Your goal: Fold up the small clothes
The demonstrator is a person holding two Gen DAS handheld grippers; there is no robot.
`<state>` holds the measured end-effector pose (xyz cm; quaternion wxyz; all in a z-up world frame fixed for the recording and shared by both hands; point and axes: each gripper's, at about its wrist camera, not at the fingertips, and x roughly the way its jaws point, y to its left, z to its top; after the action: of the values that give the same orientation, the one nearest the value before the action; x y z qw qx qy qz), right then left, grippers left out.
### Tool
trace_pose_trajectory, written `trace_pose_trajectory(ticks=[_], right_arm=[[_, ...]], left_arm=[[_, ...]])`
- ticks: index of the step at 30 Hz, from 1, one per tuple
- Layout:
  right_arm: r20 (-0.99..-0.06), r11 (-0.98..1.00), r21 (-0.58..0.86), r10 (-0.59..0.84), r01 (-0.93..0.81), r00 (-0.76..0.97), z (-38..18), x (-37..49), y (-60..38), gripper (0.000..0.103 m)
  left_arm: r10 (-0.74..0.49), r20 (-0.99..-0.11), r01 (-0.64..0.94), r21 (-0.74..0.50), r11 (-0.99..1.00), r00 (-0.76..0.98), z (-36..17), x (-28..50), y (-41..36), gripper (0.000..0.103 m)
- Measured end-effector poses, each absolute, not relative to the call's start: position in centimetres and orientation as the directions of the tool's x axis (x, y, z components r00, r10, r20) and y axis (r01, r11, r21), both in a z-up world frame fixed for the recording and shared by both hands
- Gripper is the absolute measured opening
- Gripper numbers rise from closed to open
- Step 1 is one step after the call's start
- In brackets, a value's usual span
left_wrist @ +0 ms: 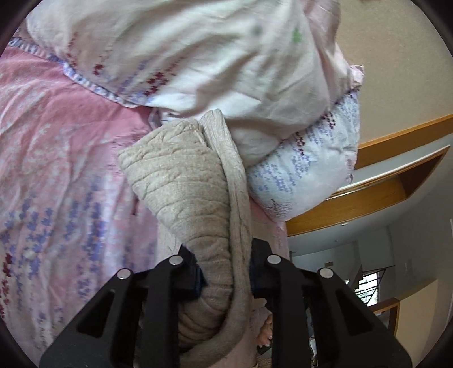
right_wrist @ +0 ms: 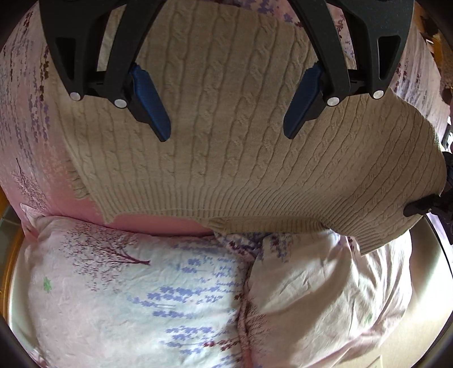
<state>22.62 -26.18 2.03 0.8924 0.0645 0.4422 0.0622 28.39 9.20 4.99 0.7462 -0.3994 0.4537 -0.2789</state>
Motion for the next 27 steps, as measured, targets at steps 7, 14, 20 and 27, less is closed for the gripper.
trace_pose_trajectory(ticks=[7,14,20,27], right_arm=[[-0.724,0.960,0.279,0.228,-0.026,0.651,4.2,21.3,-30.9,0.083],[-0.697,0.896,0.445,0.336,0.014,0.633,4.2,19.8,-36.4,0.083],[-0.622,0.754,0.657,0.550,-0.010,0.557,3.0,20.3,-38.5,0.083],[-0.517,0.564,0.824,0.719,0.044,0.465,0.9,21.8,-39.3,0.085]], left_arm=[[-0.885,-0.345,0.138,-0.905,0.401,0.311,5.8,29.8,-1.8,0.022],[-0.919,-0.361,0.122,-0.916,0.381,0.158,2.2,31.0,-12.5,0.022],[-0.921,-0.379,0.048,-0.922,0.385,0.092,-0.4,31.5,-15.1,0.035],[-0.942,-0.316,0.104,-0.939,0.328,0.115,2.7,30.8,-10.8,0.071]])
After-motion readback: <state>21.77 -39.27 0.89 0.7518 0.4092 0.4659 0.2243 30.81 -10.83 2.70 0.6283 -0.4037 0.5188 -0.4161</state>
